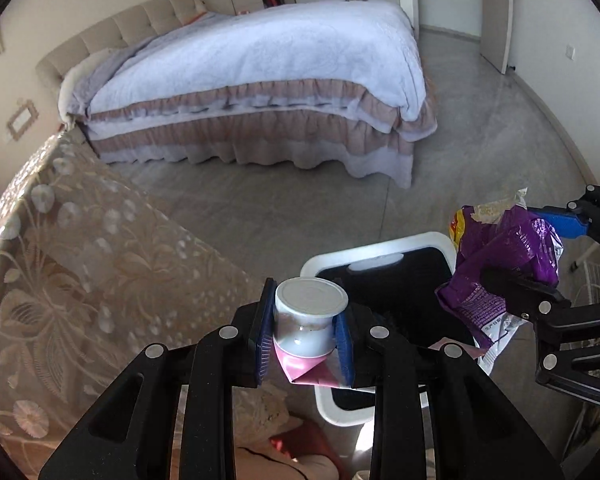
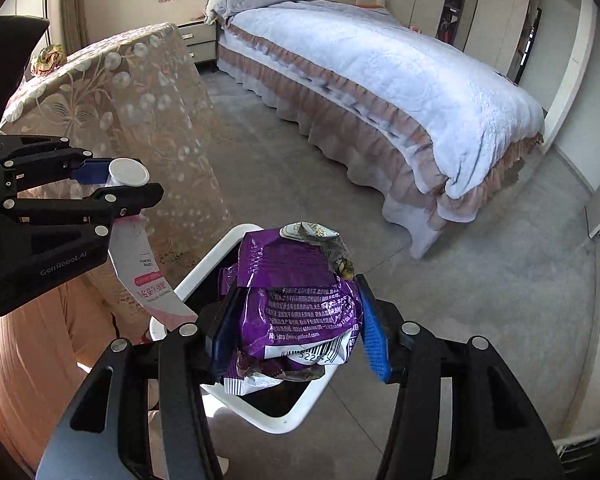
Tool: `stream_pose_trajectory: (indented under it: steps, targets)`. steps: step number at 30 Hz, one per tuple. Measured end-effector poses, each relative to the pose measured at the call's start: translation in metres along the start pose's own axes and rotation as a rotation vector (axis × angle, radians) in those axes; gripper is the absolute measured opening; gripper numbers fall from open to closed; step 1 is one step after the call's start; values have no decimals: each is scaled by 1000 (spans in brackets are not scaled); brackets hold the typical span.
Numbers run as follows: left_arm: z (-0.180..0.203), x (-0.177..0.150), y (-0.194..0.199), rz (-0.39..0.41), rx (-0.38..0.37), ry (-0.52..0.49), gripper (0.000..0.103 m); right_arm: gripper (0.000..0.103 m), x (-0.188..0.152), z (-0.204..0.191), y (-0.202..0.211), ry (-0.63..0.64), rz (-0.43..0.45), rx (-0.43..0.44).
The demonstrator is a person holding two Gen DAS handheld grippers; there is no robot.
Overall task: Collect trash
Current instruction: 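Carry the tub and purple wrapper over the bin and release both, then move both tools back over the table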
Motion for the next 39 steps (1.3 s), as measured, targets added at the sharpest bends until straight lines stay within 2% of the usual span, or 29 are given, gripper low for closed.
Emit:
stream_pose_trajectory:
  steps: [4,5,6,7,8,13,19,25,31,39]
  targets:
    - [11,-9,-22,-56,-44,-4,27,57,-17,5,-19,26,-45,16]
    - [14,-11,-26,-68,-67,-1,28,69,-22,7,-22,31,-54,23]
    - [19,-15,-31,-86,-98,-2,31,77,-25,8,-23,32,-55,19]
    - [24,-18,-34,-104,-120,-9,60,97,-25,8,-23,32,-55,19]
    - [28,-21,-37,-111,-127,-18,97,99,-28,11,-23,28,-48,14]
    - [37,-19,-31,-76,-94,-71,98,99,-36,18,-23,-5,-65,14]
    - [29,-9,-14,-41,-71,-66,98,99,-26,13,-13,21,-21,-2]
    - [12,2,11,9,-76,-11,98,99,-3,1,3,53,42,6]
    - [-17,14,49,88,-24,49,98,99,28,-16,30,85,120,16]
    - [-79,32,115,226,69,185,98,99,87,-47,83,87,300,59]
Point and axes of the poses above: each gripper's, at about its wrist camera, not at the fingertips, and y roughly against the way its jaws point, z to its right, x to its top, the point moved 10 cm from there along -y, roughly the way its jaws point, and after that the axes turned 1 degree about y, right-handed, at the moved point
